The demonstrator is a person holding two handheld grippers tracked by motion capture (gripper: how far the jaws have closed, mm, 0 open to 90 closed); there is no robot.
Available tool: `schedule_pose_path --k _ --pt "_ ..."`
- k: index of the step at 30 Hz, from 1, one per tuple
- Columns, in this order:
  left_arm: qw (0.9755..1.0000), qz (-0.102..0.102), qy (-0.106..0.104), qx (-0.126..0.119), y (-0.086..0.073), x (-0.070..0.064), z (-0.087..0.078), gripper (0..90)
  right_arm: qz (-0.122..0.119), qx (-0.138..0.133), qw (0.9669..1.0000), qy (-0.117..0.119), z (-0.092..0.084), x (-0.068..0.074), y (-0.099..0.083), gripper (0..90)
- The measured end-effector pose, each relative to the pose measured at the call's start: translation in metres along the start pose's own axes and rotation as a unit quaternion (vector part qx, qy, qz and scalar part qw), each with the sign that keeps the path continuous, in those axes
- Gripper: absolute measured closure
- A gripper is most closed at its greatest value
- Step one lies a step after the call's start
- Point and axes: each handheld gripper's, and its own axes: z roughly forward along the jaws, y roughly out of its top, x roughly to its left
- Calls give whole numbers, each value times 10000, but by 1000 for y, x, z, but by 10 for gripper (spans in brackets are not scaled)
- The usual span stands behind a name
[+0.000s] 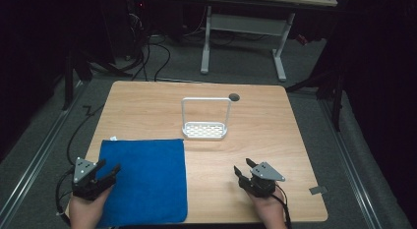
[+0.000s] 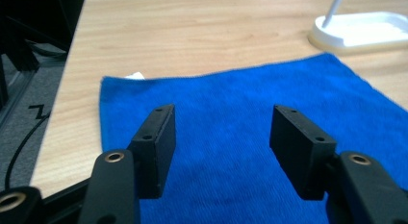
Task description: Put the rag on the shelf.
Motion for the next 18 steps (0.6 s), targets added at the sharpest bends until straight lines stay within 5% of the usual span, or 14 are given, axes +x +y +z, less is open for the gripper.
schedule_pose_path --k 2,4,9,18 --pt "9999 100 46 32 -1 0 -1 427 38 15 10000 21 0 0 0 463" --pt "10000 -41 5 -23 -2 2 -2 428 101 0 9999 23 -2 0 0 466" --pt "10000 -16 -3 -78 0 -2 -3 422 216 -21 9997 137 -1 0 1 469" --pt "9992 99 -244 -307 27 -22 6 470 325 -46 9986 416 -1 2 5 471"
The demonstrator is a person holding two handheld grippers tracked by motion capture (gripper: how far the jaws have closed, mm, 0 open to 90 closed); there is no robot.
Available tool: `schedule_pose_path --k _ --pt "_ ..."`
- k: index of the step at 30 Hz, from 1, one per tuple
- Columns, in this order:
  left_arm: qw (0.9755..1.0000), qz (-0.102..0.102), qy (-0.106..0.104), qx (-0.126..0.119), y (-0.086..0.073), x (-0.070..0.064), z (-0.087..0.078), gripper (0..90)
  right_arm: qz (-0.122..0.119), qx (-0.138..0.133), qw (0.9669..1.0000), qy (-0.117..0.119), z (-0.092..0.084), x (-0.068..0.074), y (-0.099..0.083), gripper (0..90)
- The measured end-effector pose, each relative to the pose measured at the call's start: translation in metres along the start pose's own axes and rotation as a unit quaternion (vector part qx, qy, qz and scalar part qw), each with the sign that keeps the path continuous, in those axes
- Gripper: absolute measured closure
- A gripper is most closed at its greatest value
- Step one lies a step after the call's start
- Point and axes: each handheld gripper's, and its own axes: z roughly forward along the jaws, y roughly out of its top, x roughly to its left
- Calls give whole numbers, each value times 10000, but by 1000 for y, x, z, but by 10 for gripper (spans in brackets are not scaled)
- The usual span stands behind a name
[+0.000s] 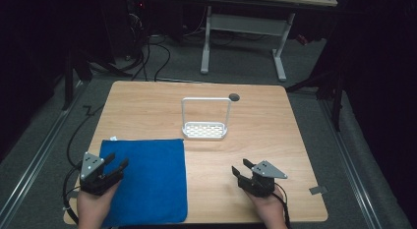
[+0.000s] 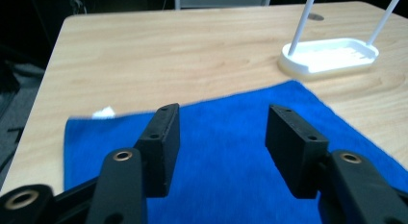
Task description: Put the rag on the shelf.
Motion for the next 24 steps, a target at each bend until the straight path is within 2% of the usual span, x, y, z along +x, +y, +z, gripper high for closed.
schedule_pose_path --k 3,5,8,12,14,16,18,21,23,24 --pt "9999 139 81 61 9 -3 14 458 -48 -15 10000 66 1 3 1 471" --pt "9999 122 17 58 15 -6 23 456 -77 3 9999 68 1 4 1 471" --pt "9997 212 1 78 22 -10 33 454 -89 37 9998 151 2 5 1 472" --pt "9988 486 84 65 27 -12 40 461 -106 14 9997 222 3 7 2 471" --pt "9982 565 156 86 26 -7 42 462 -146 8 9996 236 3 8 2 469" --pt "9972 663 327 108 24 0 41 465 -189 11 9995 271 4 9 1 467" --pt "9973 610 404 89 21 9 40 465 -199 9 9994 294 4 11 1 465" --pt "9952 656 651 328 16 24 42 456 -243 31 9991 350 5 14 0 465" --pt "9953 560 653 452 11 36 43 456 -267 49 9990 367 6 17 1 465" --pt "9946 536 729 504 10 41 44 452 -265 61 9989 380 6 18 1 465"
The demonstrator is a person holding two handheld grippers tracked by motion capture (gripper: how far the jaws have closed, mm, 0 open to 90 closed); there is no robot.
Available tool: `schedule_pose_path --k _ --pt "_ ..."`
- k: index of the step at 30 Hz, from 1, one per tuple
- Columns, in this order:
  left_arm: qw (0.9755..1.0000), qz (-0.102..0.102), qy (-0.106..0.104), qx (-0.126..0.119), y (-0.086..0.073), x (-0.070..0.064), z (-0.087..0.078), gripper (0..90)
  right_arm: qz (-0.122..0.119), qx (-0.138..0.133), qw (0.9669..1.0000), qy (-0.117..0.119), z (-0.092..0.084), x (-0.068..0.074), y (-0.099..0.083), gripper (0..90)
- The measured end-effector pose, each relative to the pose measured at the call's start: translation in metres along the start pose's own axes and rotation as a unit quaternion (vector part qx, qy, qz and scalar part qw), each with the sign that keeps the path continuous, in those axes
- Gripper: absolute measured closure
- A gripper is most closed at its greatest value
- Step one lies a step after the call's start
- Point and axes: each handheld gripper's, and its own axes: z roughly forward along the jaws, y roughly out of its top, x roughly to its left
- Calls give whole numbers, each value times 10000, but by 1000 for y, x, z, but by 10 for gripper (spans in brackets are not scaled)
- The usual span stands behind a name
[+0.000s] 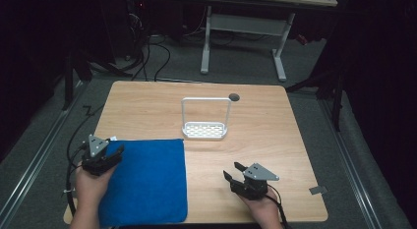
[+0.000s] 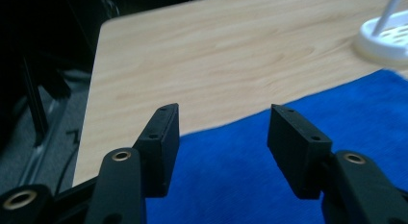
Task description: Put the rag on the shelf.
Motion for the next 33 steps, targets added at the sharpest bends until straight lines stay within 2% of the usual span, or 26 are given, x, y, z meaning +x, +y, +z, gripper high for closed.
schedule_pose_path --k 3,6,11,14,16,18,21,24,33 --pt "9998 -145 145 12 -3 15 1 441 -51 13 10000 30 1 3 0 465" --pt "9994 -331 88 28 -5 27 5 475 -116 49 9999 24 3 7 1 466" --pt "9983 -555 92 156 -9 40 19 507 -227 118 9997 55 10 14 7 466" --pt "9977 -576 159 324 -12 44 26 510 -295 186 9993 136 17 19 13 470" --pt "9973 -615 210 342 -13 46 28 516 -371 228 9989 169 21 22 17 477" --pt "9969 -695 141 347 -14 50 31 526 -387 267 9986 233 25 25 22 482" --pt "9958 -744 43 530 -16 52 38 542 -430 337 9981 300 32 29 29 491" --pt "9953 -684 -5 684 -16 51 44 555 -422 337 9978 377 40 33 34 495" --pt "9941 -713 171 794 -20 55 48 610 -413 408 9969 525 68 43 54 490"
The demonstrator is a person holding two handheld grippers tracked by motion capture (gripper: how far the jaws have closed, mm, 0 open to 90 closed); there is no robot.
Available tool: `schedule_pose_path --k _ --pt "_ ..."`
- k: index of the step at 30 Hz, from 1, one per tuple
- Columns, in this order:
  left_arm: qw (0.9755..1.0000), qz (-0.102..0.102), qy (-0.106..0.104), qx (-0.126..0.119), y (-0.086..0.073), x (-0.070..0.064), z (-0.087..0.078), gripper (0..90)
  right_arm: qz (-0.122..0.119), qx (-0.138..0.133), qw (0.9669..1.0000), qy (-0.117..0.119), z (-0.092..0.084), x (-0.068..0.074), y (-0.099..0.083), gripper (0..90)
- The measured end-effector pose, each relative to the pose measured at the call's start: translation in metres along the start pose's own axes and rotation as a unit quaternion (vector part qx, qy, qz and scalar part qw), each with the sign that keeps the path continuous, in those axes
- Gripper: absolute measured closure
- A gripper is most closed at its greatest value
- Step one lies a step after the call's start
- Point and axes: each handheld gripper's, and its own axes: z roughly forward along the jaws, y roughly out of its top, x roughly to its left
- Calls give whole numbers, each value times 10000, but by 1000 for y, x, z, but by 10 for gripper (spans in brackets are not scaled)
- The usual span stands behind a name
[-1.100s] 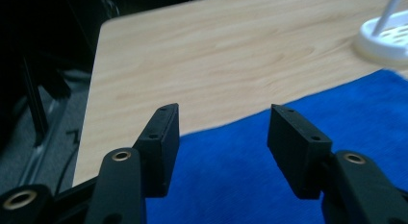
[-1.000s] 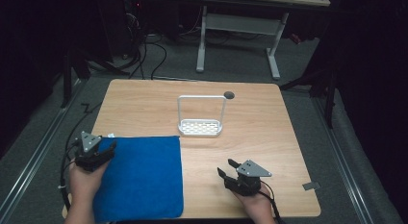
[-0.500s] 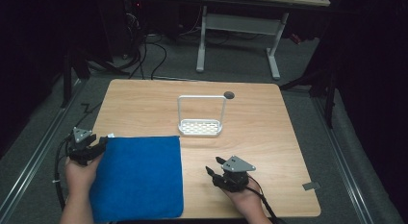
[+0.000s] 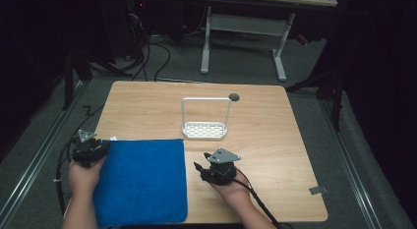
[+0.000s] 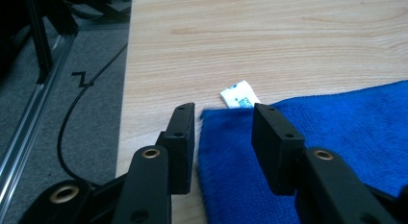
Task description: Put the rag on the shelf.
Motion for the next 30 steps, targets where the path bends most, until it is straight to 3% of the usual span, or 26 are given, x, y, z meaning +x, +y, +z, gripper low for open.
schedule_pose_path --k 4,10,24,30 --pt "10000 -72 55 9 -1 2 1 592 76 41 10000 31 17 0 10 495" --pt "9999 -104 -97 93 -2 3 5 592 243 105 9996 10 48 -3 21 500" --pt "9990 -204 -391 38 -3 6 3 821 342 512 9978 -229 113 -5 36 553" --pt "9991 -135 -392 -34 -3 4 0 874 446 717 9959 -332 130 -6 39 579"
